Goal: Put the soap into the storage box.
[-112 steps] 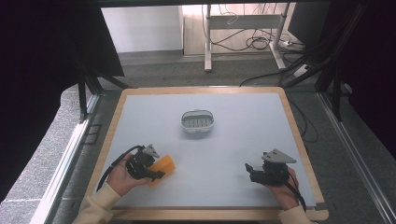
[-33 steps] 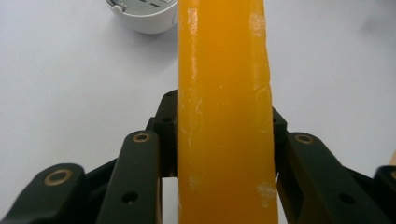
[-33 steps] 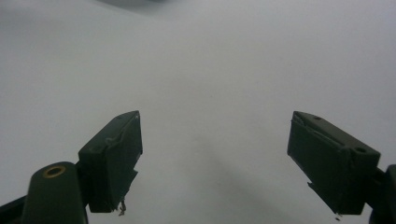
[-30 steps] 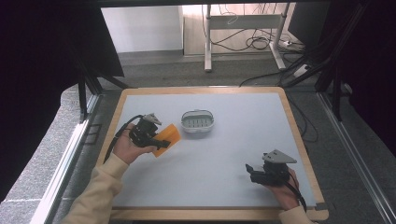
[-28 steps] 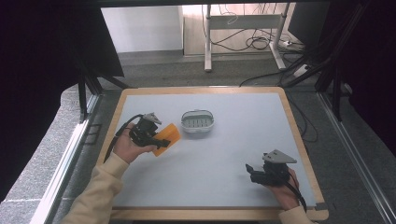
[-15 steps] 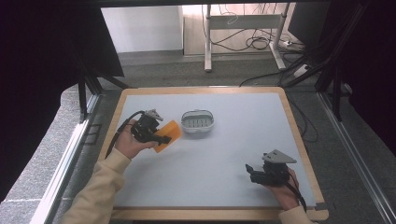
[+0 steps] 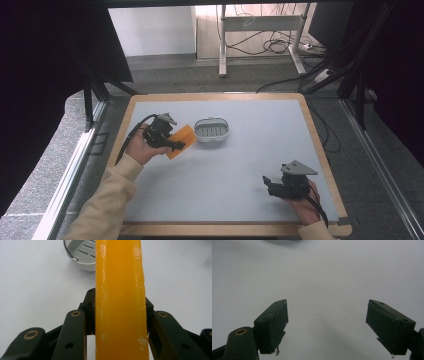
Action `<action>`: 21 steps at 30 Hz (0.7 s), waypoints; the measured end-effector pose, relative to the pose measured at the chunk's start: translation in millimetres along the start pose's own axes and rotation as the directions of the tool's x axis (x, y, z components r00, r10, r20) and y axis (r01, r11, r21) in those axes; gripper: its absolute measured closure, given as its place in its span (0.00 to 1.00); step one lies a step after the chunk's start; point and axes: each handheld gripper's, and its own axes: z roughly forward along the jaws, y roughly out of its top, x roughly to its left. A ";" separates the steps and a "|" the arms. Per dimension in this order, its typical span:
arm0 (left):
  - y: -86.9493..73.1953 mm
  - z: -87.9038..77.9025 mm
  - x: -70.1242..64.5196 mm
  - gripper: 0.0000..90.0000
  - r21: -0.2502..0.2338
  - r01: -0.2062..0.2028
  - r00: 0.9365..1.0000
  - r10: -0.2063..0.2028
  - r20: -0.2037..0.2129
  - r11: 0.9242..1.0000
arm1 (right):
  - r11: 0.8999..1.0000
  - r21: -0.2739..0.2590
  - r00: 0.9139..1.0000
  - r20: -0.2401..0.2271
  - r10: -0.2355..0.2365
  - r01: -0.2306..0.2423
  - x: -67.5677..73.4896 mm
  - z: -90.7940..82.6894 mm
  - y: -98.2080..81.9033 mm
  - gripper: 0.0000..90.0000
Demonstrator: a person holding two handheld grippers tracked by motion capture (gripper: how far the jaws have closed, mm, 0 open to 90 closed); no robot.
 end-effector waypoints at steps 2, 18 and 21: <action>1.3 0.6 1.2 0.68 0.002 0.000 1.000 0.000 0.001 1.000 | 1.000 0.001 1.000 0.000 0.001 -0.001 0.1 0.1 -0.1 0.20; 14.9 6.1 8.4 0.68 0.008 -0.029 1.000 0.029 -0.001 1.000 | 1.000 0.005 1.000 0.005 0.003 -0.003 -0.6 0.6 -0.5 0.20; 19.0 7.4 8.2 0.68 0.009 -0.034 0.999 0.034 -0.002 0.999 | 1.000 0.007 1.000 0.005 0.006 -0.006 -1.0 0.8 -0.5 0.20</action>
